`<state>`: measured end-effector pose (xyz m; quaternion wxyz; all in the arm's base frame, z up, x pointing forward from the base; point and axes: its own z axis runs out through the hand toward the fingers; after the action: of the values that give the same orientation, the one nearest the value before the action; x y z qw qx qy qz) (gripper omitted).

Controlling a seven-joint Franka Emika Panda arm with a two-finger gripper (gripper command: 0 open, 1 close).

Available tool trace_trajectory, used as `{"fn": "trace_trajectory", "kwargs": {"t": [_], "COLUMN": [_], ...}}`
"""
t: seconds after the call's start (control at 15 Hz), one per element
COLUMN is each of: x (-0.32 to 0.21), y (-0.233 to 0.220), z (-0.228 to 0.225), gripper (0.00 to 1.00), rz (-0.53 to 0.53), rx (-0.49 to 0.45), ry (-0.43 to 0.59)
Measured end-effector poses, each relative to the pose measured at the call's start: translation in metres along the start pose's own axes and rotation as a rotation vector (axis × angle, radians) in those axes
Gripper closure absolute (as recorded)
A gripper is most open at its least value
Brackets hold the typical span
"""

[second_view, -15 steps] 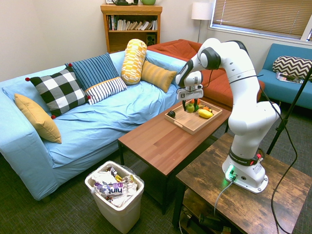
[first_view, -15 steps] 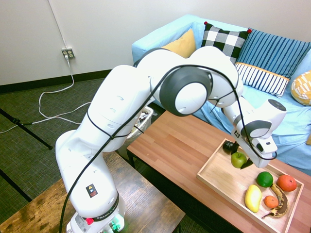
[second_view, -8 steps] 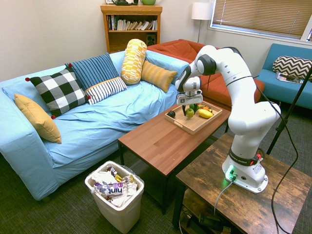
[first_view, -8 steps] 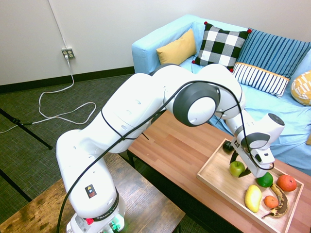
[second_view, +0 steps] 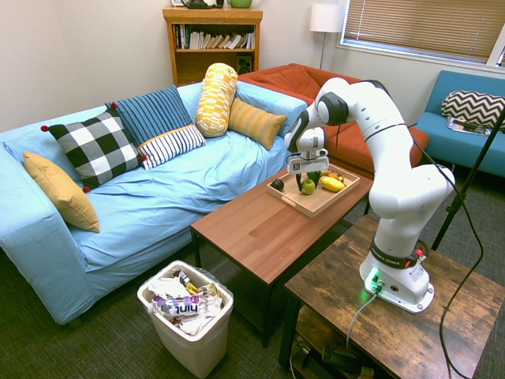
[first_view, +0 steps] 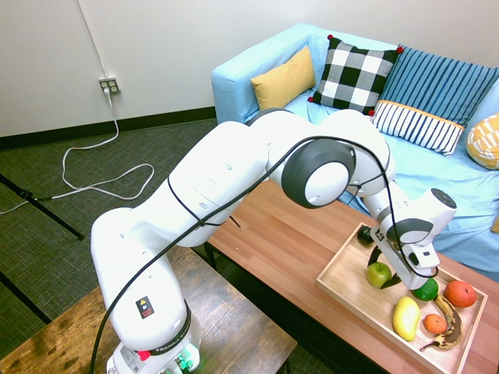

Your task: Put the apple in the tray

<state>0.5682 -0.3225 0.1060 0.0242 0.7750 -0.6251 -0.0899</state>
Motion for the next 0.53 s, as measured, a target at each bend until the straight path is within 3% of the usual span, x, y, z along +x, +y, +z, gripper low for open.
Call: {"fn": "trace_trajectory", "kwargs": {"t": [0.53], "x": [0.0009], "y": [-0.0012], "z": [-0.0048], "gripper": [0.00], "rz": [0.000], "rx": [0.015], "ry": [-0.004]}}
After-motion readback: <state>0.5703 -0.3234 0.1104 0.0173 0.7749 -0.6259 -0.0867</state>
